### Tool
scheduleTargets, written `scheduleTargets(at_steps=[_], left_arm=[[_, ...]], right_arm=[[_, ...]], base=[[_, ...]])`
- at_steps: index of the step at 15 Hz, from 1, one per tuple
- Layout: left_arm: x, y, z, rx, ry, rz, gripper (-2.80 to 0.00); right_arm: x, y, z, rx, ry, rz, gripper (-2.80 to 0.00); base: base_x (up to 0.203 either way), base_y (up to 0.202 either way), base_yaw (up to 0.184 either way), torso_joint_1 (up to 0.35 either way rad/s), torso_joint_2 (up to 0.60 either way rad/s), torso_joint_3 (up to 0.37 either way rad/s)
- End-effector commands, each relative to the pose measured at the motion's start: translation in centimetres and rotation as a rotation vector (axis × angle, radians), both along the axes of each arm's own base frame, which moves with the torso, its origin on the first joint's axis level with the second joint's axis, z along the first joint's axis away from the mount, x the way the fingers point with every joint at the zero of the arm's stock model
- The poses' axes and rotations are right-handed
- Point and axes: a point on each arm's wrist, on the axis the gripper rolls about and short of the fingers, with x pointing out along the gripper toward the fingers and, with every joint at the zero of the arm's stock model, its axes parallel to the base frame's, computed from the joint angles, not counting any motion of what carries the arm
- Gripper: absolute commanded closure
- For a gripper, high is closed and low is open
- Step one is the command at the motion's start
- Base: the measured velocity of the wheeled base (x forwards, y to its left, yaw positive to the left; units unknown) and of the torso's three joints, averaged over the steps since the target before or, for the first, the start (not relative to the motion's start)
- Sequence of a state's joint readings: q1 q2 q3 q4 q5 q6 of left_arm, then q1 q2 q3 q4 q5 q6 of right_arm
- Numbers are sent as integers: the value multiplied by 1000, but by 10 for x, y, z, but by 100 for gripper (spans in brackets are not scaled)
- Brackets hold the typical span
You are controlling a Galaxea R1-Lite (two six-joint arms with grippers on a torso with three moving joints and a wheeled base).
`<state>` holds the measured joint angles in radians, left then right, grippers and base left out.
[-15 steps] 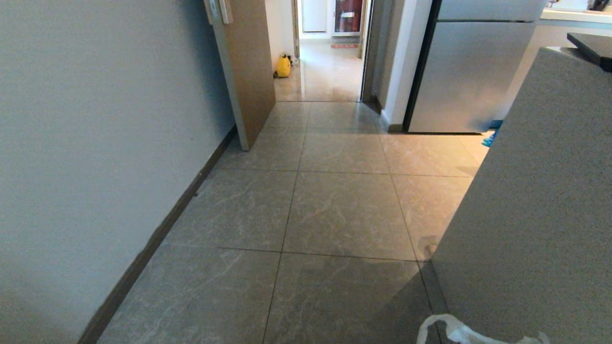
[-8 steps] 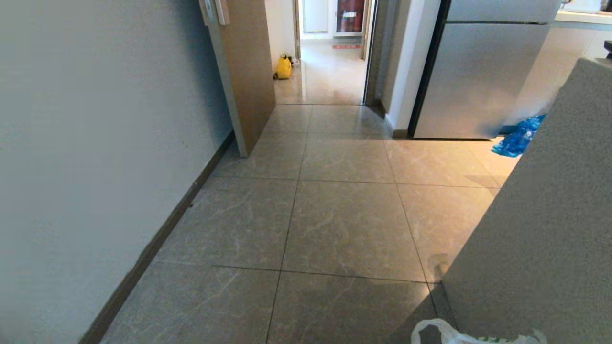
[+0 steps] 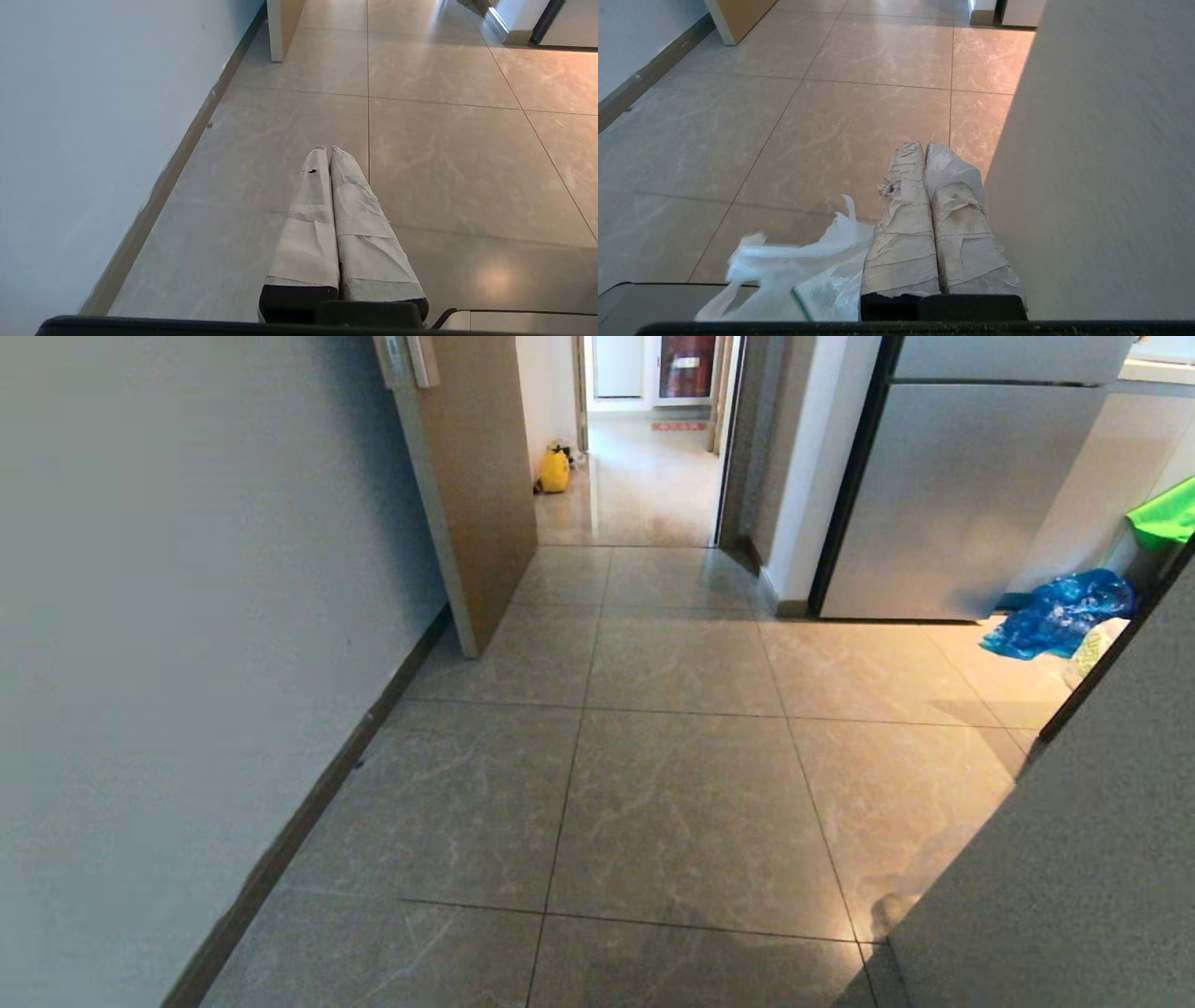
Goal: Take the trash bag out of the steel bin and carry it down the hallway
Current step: Put the trash bag at the door
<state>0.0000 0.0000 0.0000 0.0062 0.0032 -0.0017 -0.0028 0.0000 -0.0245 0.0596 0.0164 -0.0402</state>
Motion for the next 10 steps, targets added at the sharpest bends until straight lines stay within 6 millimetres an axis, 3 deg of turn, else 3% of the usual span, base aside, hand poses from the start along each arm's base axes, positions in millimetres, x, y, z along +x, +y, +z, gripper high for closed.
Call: scheduleTargets(at_steps=[1,10], left_arm=[[0,0,0,-1,0,1,0],[0,0,0,-3,0,1,0]], right_arm=[[0,0,0,-1,1,1,0],[0,0,0,-1,0,0,0]], base=[[189,0,-1,6,-2,2],[188,0,0,4,5,1]])
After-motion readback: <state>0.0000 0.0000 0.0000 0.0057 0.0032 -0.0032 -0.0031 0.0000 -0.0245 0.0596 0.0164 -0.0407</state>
